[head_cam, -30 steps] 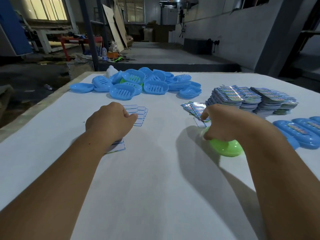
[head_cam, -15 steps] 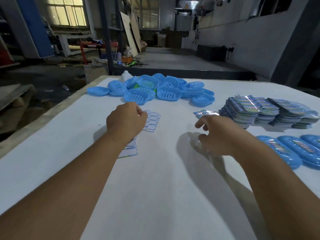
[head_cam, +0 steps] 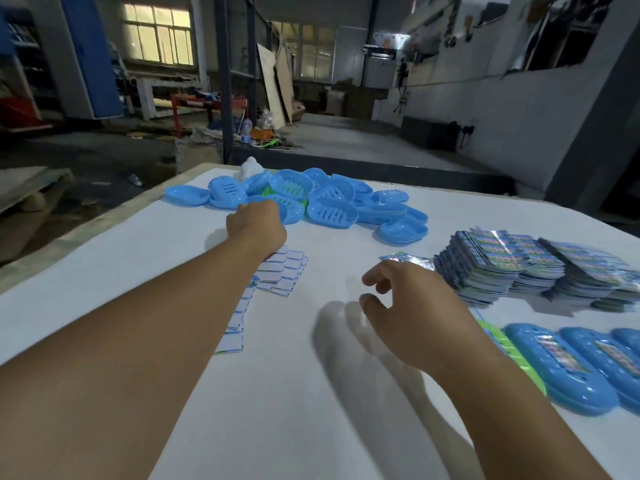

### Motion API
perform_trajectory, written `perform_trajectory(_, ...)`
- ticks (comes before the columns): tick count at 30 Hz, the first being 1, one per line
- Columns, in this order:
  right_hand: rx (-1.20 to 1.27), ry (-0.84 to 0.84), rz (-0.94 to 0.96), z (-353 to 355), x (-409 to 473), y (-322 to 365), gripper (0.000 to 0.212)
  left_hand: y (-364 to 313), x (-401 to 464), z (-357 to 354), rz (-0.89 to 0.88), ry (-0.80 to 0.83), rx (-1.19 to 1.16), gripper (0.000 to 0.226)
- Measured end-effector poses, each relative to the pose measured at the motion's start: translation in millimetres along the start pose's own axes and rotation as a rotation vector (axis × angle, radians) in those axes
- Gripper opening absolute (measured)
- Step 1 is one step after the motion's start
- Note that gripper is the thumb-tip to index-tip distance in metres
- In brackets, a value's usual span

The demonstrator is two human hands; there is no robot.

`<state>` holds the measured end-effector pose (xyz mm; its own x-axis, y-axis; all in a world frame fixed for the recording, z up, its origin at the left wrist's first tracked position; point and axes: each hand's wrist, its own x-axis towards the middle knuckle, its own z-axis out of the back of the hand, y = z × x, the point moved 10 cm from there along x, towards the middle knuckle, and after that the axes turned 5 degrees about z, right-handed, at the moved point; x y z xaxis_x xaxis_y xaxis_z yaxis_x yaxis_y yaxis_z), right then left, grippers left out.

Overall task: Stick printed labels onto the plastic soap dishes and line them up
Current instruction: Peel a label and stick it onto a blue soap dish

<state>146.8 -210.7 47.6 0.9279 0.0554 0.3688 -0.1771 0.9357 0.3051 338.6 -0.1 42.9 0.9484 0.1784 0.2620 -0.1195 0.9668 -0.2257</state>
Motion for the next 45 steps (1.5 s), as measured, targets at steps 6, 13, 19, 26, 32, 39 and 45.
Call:
perform_trajectory(6,0.034,0.014,-0.018,-3.7,-0.7,-0.9,0.028,8.6,-2.7,10.0,-0.018,-0.086,-0.092,0.013)
perform_trajectory(13,0.124,-0.074,-0.02,2.1,3.2,1.3,0.041,19.3,-49.4,46.8,0.031,-0.101,-0.832,0.011)
perform_trajectory(19,0.34,-0.147,0.049,1.4,3.8,6.9,0.073,8.3,-129.8,18.6,0.272,0.401,-1.577,0.011)
perform_trajectory(26,0.359,-0.065,0.123,-10.0,4.8,15.3,0.047,-0.3,-169.8,0.4,0.361,0.734,-1.721,0.016)
perform_trajectory(32,0.404,-0.036,0.108,-13.9,5.9,8.4,0.042,21.5,-154.9,17.4,0.22,0.531,-1.298,0.024)
perform_trajectory(39,0.253,0.092,0.076,-28.3,3.9,0.0,0.037,83.7,-121.3,61.7,0.132,0.052,-0.058,0.032)
perform_trajectory(45,0.202,0.198,0.029,-39.1,2.3,-3.8,0.04,88.8,-128.5,41.8,0.125,0.252,-0.085,0.062)
